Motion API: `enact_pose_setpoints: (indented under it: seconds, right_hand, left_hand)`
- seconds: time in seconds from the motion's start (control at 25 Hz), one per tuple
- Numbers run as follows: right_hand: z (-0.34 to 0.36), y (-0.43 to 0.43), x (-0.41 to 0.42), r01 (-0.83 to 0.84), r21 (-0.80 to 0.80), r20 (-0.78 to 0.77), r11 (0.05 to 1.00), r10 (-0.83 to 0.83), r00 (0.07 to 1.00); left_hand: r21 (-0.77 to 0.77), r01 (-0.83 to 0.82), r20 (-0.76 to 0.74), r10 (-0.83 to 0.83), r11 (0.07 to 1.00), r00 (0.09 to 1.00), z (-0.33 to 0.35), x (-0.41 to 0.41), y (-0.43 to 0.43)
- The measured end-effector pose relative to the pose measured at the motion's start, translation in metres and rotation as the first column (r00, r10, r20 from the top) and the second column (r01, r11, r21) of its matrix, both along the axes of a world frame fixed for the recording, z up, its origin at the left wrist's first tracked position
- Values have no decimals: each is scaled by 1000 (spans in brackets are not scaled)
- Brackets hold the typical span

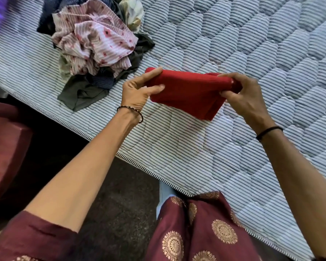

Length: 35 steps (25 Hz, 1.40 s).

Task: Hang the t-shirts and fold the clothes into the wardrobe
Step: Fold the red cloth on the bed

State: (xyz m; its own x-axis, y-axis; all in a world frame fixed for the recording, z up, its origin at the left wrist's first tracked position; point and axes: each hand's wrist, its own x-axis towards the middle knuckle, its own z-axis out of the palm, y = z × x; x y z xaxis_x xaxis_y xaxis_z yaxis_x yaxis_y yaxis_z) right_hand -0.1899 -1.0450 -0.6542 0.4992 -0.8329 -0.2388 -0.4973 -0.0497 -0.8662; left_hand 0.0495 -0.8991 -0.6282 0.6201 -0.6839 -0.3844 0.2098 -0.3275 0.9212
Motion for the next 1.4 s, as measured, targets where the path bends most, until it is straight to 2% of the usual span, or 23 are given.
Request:
enact_pose_setpoints:
  seconds: [0.16,0.36,0.44,0.52,0.6,0.68,0.76,0.84,0.92,1.0,1.08,1.16,1.24,1.32,1.4]
  right_hand:
    - [4,1,2,-62,-109,-76,992,54,996]
    - [7,4,0,-134,-27,-1,991,134,991]
    - [7,5,-5,-167,-31,24,985,168,985]
    - [6,6,-11,-153,-35,50,988,155,987]
    - [4,6,-16,-109,30,79,994,107,991]
    - [6,6,-22,-62,49,81,997,58,995]
    - [10,7,-27,-12,66,138,998,3,990]
    - [15,9,-28,90,131,252,987,-121,960]
    - [13,3,-28,215,237,322,948,-285,903]
    - [-1,-7,-27,290,312,302,905,-384,873]
    - [-29,-20,-32,333,393,184,857,-428,885]
    - [-60,-27,-40,321,480,30,816,-381,924]
    - [-83,-28,-50,325,496,-53,805,-345,937]
    - [-88,-24,-51,330,485,-45,810,-354,934]
    - [-82,-15,-47,294,484,8,824,-339,941]
  left_hand:
    - [-20,-102,-39,101,995,994,1,-1,6]
    - [44,-158,2,158,987,988,0,-4,1]
    - [115,-15,152,-3,993,988,-3,-2,1]
    - [251,154,322,-233,956,918,-12,2,4]
    - [323,228,350,-340,919,873,-20,9,7]
    - [304,351,272,-434,886,859,-25,16,6]
    - [210,494,102,-521,844,847,-22,17,1]
    - [101,500,-85,-493,860,866,-13,10,-7]
    - [91,403,-205,-379,911,902,-11,-3,-22]
    - [176,300,-217,-261,937,941,-25,-11,-38]
    - [304,246,-206,-189,920,960,-50,-13,-52]
    - [432,311,-220,-235,846,947,-76,-16,-56]
    - [522,409,-214,-350,749,912,-93,-25,-51]
    - [518,422,-197,-376,744,905,-104,-30,-44]
    - [492,456,-251,-381,741,890,-112,-30,-38]
